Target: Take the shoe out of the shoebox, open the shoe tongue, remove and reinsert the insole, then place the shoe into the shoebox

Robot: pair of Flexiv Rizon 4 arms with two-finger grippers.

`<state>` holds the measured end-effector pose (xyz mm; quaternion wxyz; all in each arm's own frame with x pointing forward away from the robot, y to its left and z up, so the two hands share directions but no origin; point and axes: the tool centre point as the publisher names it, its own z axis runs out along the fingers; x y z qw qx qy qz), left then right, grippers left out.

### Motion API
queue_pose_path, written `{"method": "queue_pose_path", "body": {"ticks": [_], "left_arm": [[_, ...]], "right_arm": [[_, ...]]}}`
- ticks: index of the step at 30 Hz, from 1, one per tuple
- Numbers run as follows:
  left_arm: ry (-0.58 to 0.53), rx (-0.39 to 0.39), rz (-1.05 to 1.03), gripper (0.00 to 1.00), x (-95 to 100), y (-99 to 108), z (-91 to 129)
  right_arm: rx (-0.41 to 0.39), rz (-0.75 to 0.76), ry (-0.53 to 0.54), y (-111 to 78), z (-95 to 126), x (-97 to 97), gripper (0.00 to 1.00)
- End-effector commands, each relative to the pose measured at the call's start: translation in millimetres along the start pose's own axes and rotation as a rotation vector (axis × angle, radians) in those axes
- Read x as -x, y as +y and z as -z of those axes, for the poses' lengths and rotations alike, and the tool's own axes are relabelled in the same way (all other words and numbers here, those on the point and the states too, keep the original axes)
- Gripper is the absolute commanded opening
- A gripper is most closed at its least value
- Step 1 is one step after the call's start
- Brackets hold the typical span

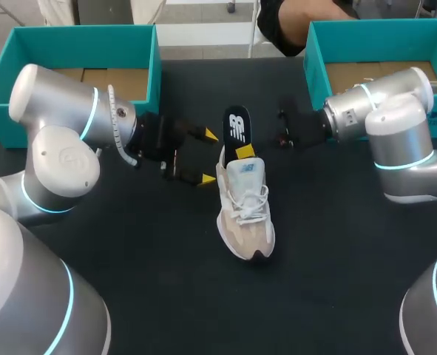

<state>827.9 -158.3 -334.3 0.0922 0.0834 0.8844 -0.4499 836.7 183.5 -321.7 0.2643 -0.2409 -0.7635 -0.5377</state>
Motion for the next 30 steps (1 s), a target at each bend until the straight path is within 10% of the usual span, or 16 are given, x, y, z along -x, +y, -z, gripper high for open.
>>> {"method": "queue_pose_path", "body": {"ticks": [1, 4, 26, 30], "left_arm": [[0.001, 0.003, 0.000, 1.00, 0.2, 0, -1], [0.001, 0.003, 0.000, 1.00, 0.2, 0, -1], [0.001, 0.003, 0.000, 1.00, 0.2, 0, -1], [0.001, 0.003, 0.000, 1.00, 0.2, 0, -1]], "right_arm": [[-0.017, -0.001, 0.018, 5.8, 0, 8.3, 0.15], [-0.032, -0.015, 0.038, 5.7, -2, 13.8, 0.00], [-0.078, -0.174, 0.072, -28.1, -11, -6.7, 0.00], [-0.080, -0.156, 0.052, -20.3, -9, -6.3, 0.18]]}}
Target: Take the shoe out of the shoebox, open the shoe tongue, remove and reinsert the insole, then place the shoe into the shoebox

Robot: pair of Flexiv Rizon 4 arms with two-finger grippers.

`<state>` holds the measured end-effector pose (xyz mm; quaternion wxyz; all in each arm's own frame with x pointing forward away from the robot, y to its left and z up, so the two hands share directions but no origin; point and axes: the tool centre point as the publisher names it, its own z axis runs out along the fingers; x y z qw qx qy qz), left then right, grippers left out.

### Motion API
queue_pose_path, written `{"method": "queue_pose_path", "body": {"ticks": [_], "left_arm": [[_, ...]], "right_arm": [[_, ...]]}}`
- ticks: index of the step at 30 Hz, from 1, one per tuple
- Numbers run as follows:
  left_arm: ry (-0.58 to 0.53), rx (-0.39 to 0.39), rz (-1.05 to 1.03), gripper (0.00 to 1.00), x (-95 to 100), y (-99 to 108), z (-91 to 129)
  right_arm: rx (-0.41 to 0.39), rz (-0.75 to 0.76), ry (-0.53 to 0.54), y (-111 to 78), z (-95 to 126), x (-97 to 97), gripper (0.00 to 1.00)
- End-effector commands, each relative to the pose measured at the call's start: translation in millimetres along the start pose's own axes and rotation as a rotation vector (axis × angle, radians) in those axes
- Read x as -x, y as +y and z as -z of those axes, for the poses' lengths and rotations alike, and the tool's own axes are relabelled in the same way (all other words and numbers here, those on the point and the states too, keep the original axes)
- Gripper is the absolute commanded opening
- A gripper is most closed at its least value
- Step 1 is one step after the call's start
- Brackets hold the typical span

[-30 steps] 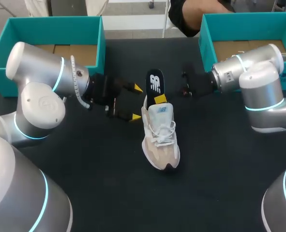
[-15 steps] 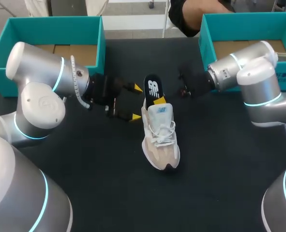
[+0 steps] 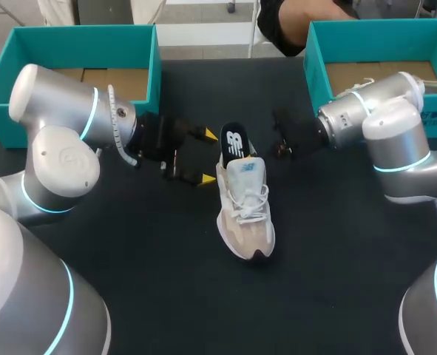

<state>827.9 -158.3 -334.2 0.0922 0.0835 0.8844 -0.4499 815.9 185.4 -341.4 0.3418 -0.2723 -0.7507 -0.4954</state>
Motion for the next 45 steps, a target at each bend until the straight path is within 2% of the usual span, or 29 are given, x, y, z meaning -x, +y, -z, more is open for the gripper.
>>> {"method": "queue_pose_path", "body": {"ticks": [1, 3, 10, 12, 14, 25, 30, 32, 33, 36, 40, 45], "left_arm": [[0.001, 0.003, 0.000, 1.00, 0.2, 0, -1], [0.001, 0.003, 0.000, 1.00, 0.2, 0, -1], [0.001, 0.003, 0.000, 1.00, 0.2, 0, -1], [0.001, 0.003, 0.000, 1.00, 0.2, 0, -1], [0.001, 0.003, 0.000, 1.00, 0.2, 0, -1], [0.001, 0.003, 0.000, 1.00, 0.2, 0, -1], [0.001, 0.003, 0.000, 1.00, 0.2, 0, -1], [0.001, 0.003, 0.000, 1.00, 0.2, 0, -1], [0.001, 0.003, 0.000, 1.00, 0.2, 0, -1], [0.001, 0.003, 0.000, 1.00, 0.2, 0, -1], [0.001, 0.003, 0.000, 1.00, 0.2, 0, -1], [0.001, 0.003, 0.000, 1.00, 0.2, 0, -1]], "right_arm": [[-0.011, 0.008, -0.023, 7.6, 2, -4.9, 0.22], [-0.012, 0.017, -0.034, 12.2, 4, -5.6, 0.27], [0.000, 0.064, -0.054, 27.3, 7, 1.8, 0.22], [-0.012, 0.060, -0.043, 25.3, 7, 6.9, 0.14], [-0.019, 0.047, -0.034, 22.9, 5, 9.3, 0.00], [-0.022, -0.052, 0.007, -11.6, -13, -3.9, 0.00], [-0.009, -0.053, -0.021, -9.4, -10, -7.4, 0.00], [-0.009, -0.047, -0.030, -7.0, -8, -7.4, 0.06], [-0.009, -0.040, -0.039, -6.1, -6, -7.3, 0.19], [-0.012, -0.021, -0.066, 0.7, -2, -10.5, 0.27], [-0.027, 0.005, -0.087, 12.9, 3, -14.1, 0.28], [-0.040, 0.019, -0.081, 22.0, 4, -4.7, 0.26]]}}
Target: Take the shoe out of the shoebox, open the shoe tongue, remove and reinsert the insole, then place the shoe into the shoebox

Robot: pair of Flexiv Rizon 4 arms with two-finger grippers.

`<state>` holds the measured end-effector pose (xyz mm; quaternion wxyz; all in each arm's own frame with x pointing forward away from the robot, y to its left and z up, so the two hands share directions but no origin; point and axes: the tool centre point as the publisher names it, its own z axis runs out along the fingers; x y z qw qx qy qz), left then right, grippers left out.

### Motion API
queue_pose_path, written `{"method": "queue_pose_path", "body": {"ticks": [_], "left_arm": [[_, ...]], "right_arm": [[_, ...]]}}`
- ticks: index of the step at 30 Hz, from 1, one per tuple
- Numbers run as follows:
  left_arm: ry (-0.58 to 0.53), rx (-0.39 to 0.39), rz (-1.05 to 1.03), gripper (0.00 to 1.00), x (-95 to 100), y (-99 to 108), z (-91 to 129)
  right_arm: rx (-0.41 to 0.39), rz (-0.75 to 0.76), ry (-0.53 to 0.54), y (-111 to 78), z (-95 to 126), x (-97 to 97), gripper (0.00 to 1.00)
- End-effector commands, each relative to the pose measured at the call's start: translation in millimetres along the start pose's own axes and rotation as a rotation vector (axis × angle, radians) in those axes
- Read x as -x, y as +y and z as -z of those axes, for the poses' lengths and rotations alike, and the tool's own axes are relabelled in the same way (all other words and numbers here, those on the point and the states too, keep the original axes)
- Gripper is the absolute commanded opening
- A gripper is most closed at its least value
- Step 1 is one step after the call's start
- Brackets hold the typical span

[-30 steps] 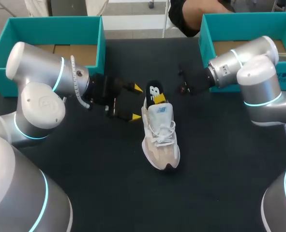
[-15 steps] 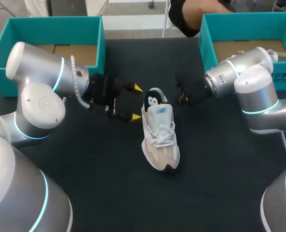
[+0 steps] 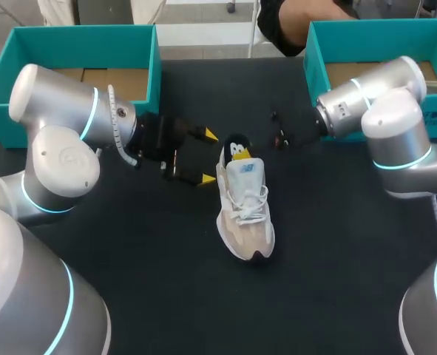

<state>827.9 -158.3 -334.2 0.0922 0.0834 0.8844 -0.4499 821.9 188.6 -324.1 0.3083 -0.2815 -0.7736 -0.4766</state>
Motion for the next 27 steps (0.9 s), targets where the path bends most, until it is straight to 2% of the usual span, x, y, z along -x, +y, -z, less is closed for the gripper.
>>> {"method": "queue_pose_path", "body": {"ticks": [1, 4, 6, 15, 19, 22, 27], "left_arm": [[0.001, 0.003, 0.000, 1.00, 0.2, 0, -1], [0.001, 0.003, 0.000, 1.00, 0.2, 0, -1], [0.001, 0.003, 0.000, 1.00, 0.2, 0, -1], [0.001, 0.003, 0.000, 1.00, 0.2, 0, -1], [0.001, 0.003, 0.000, 1.00, 0.2, 0, -1], [0.001, 0.003, 0.000, 1.00, 0.2, 0, -1], [0.001, 0.003, 0.000, 1.00, 0.2, 0, -1]], "right_arm": [[-0.015, 0.001, 0.005, 6.6, 0, 8.6, 0.24], [-0.014, 0.001, 0.012, 4.6, -1, 14.5, 0.16], [-0.012, -0.006, 0.017, 2.1, -1, 16.4, 0.00], [-0.008, -0.074, 0.049, -22.3, -13, 6.4, 0.00], [-0.003, -0.082, 0.041, -24.1, -12, 4.8, 0.00], [-0.005, -0.074, 0.027, -19.7, -8, 2.8, 0.14], [-0.016, -0.053, 0.005, -11.2, -3, -2.1, 0.25]]}}
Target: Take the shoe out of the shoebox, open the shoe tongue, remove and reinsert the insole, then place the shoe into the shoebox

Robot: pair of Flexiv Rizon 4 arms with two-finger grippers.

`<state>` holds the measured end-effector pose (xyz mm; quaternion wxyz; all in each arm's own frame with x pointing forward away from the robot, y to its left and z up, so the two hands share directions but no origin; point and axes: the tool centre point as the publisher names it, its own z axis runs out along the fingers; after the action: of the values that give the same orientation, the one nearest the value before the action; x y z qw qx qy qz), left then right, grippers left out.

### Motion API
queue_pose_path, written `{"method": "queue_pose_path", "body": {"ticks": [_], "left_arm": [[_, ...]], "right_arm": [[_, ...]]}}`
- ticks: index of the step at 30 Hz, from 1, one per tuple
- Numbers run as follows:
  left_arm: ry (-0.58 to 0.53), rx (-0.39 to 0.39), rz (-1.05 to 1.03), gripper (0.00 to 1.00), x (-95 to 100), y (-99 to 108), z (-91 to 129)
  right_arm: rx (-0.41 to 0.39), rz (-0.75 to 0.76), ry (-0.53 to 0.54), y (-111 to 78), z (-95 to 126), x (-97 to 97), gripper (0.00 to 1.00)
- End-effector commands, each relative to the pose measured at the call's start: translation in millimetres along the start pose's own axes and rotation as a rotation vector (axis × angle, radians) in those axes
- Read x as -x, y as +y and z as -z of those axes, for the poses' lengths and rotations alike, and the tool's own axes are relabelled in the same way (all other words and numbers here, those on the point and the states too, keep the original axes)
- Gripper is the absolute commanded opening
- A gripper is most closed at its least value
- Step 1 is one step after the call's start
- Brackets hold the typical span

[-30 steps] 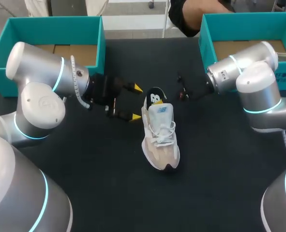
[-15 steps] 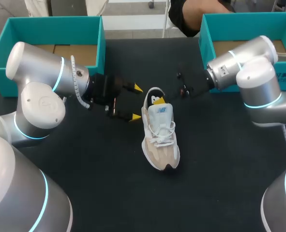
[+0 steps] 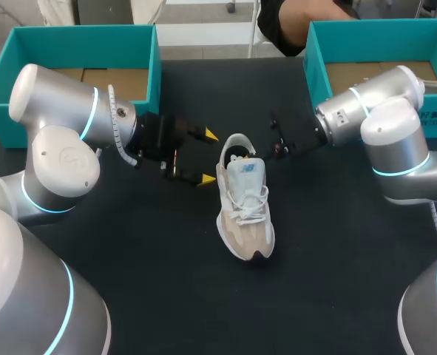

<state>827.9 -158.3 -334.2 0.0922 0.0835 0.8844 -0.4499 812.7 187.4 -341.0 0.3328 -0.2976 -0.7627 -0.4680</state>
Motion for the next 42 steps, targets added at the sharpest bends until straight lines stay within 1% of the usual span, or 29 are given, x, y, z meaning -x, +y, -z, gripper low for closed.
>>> {"method": "queue_pose_path", "body": {"ticks": [1, 8, 12, 16, 19, 25, 28, 30, 34, 38, 39, 42], "left_arm": [[0.000, 0.003, 0.000, 1.00, 0.2, 0, -1], [0.000, 0.003, 0.000, 1.00, 0.2, 0, -1], [0.000, 0.003, 0.000, 1.00, 0.2, 0, -1], [0.000, 0.003, 0.000, 1.00, 0.2, 0, -1], [0.000, 0.003, 0.000, 1.00, 0.2, 0, -1], [0.000, 0.003, 0.000, 1.00, 0.2, 0, -1], [0.000, 0.003, 0.000, 1.00, 0.2, 0, -1], [0.000, 0.003, 0.000, 1.00, 0.2, 0, -1], [0.000, 0.003, 0.000, 1.00, 0.2, 0, -1], [0.000, 0.003, 0.000, 1.00, 0.2, 0, -1], [0.000, 0.003, 0.000, 1.00, 0.2, 0, -1], [0.000, 0.003, 0.000, 1.00, 0.2, 0, -1]], "right_arm": [[-0.010, 0.012, -0.025, 7.4, 4, -10.6, 0.26], [-0.029, 0.048, -0.038, 24.4, 6, -13.7, 0.35], [-0.033, 0.063, -0.034, 31.1, 3, -12.4, 0.35], [-0.062, 0.079, -0.020, 39.5, 1, -12.1, 0.36], [-0.081, 0.095, -0.047, 46.5, 7, -16.5, 0.39], [-0.127, 0.132, -0.080, 69.5, 24, -29.5, 0.38], [-0.130, 0.153, -0.100, 78.2, 34, -35.1, 0.39], [-0.118, 0.170, -0.113, 82.5, 40, -39.6, 0.40], [-0.097, 0.151, -0.135, 81.4, 51, -44.4, 0.40], [-0.050, 0.106, -0.156, 69.6, 59, -48.0, 0.36], [-0.035, 0.094, -0.171, 66.7, 61, -49.5, 0.37], [0.002, 0.053, -0.212, 59.9, 66, -57.1, 0.33]]}}
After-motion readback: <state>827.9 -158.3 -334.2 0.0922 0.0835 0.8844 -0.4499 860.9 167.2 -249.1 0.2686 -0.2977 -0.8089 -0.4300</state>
